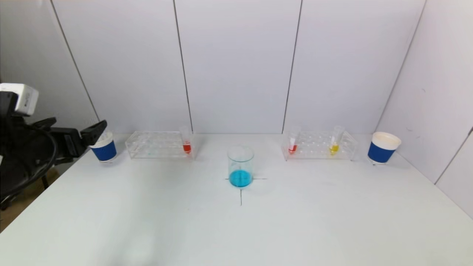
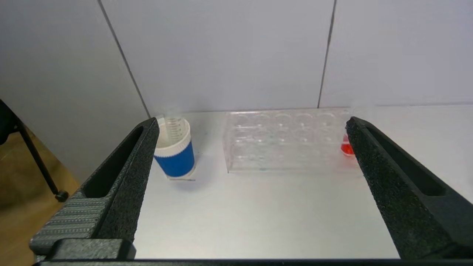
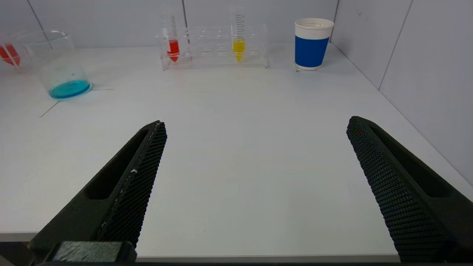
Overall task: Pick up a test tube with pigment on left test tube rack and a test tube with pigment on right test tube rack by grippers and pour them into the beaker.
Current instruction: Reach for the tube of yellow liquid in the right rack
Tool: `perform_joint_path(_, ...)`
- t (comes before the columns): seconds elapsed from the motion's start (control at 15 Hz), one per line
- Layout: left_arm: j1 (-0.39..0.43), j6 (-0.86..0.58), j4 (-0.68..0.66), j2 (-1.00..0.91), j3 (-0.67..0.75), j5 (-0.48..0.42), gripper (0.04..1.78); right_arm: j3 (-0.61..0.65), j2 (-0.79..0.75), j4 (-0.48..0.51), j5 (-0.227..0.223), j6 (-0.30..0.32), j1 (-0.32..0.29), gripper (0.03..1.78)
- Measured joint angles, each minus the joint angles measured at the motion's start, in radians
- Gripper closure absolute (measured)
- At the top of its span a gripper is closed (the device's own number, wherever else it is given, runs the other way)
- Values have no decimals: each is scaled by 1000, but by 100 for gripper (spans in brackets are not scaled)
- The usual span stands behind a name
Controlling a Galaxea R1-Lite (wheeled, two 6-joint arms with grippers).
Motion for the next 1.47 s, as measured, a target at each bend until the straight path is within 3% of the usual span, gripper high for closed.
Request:
perform_joint_path(0.2, -5, 4, 48, -208, 155, -8, 6, 0, 0, 0, 0, 0, 0, 4)
perform_joint_path(0.4, -7, 1, 182, -451, 263, -36, 6, 0, 0, 0, 0, 0, 0, 4)
perform_joint_path(0.93, -14, -46, 880, -1082, 293, -99, 6, 0, 0, 0, 0, 0, 0, 4)
perform_joint_path(1.47, -52, -37, 1115, -1360, 347, -87, 6, 0, 0, 0, 0, 0, 0, 4)
